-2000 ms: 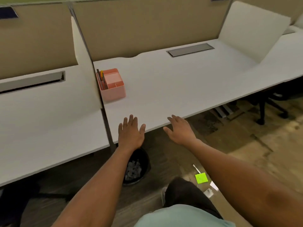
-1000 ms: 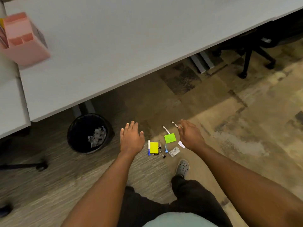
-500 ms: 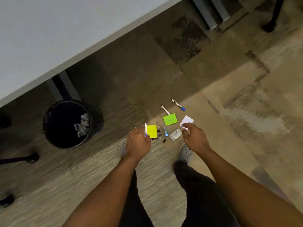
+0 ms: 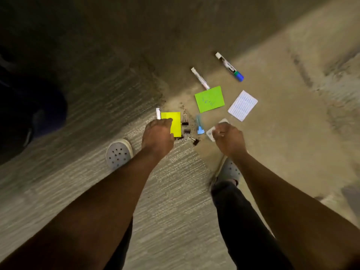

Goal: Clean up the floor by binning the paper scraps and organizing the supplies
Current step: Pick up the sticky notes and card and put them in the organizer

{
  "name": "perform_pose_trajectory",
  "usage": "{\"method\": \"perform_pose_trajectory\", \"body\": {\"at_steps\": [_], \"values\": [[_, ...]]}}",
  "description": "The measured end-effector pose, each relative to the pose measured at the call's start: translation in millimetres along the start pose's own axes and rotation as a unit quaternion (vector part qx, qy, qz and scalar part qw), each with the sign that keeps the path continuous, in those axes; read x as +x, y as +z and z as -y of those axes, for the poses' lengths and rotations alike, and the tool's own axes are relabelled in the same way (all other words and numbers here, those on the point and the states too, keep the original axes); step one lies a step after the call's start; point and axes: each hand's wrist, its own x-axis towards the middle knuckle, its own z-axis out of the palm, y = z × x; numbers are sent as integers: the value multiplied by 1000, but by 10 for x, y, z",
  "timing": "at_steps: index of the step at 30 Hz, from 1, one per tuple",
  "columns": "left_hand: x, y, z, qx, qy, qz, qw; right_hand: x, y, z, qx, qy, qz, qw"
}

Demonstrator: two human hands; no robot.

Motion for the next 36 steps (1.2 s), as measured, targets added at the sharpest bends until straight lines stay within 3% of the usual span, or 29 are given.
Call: {"method": "perform_pose_trajectory", "body": {"at_steps": [6, 14, 18, 20, 23, 25, 28, 29, 31, 32, 33, 35, 36], "values": [[643, 595, 208, 158, 76, 38, 984, 912, 254, -142, 72, 30, -83, 993], [901, 775, 134, 217, 100, -33, 970, 1463, 407, -15, 48, 13, -158, 986], [885, 647, 141, 127, 68, 0, 990, 1516, 377, 37, 73, 49, -135, 987], [839, 532, 173, 7, 40, 9, 999, 1444, 330, 19, 114, 48, -120, 985], [736, 355, 245, -165, 15, 15, 986, 1261, 237, -48, 177, 25, -99, 979], [634, 196, 234, -313, -31, 29, 949, 1100, 147, -105, 199, 12, -86, 976], [488, -47, 152, -571, -88, 85, 812, 843, 41, -126, 261, 13, -36, 965], [465, -91, 124, -608, -95, 103, 781, 759, 8, -108, 283, 11, -10, 959], [447, -147, 40, -634, -111, 116, 757, 617, -47, -50, 319, -3, 55, 946], [438, -167, -20, -631, -117, 108, 759, 557, -65, -14, 334, -15, 91, 938], [445, -169, -66, -600, -111, 85, 788, 509, -80, 24, 348, -27, 121, 929], [492, -142, -109, -450, -69, 25, 890, 471, -88, 95, 370, -44, 164, 913], [519, -132, -119, -380, -48, 5, 924, 477, -96, 122, 380, -50, 178, 907]]}}
